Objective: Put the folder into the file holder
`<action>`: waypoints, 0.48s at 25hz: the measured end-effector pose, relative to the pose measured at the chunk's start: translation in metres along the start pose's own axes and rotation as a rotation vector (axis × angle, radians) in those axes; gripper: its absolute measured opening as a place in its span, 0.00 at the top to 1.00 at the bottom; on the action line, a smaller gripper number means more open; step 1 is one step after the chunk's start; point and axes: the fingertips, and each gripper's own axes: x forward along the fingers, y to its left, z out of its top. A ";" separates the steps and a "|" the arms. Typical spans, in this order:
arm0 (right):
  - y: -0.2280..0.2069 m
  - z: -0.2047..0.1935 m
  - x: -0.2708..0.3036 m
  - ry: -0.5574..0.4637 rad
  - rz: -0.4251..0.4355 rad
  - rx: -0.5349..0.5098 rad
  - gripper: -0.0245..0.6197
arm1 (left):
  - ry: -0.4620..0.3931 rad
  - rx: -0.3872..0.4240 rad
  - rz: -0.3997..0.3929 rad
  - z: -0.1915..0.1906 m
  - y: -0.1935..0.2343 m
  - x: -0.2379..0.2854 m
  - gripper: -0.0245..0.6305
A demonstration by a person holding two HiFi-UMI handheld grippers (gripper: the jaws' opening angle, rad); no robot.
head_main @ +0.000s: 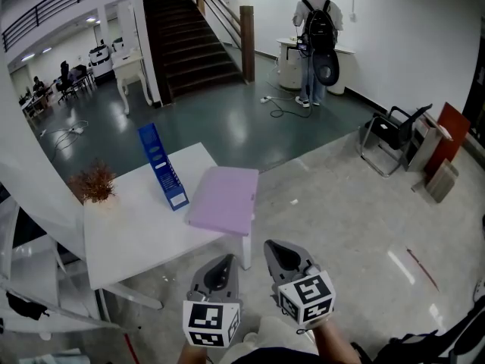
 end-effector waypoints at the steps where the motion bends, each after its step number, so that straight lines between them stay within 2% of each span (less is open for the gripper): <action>1: 0.001 -0.001 0.001 0.005 0.002 -0.002 0.96 | -0.001 -0.002 0.001 -0.001 0.002 0.001 0.95; 12: -0.006 -0.003 0.021 0.004 0.016 0.008 0.96 | -0.004 -0.008 -0.007 0.000 0.015 0.022 0.95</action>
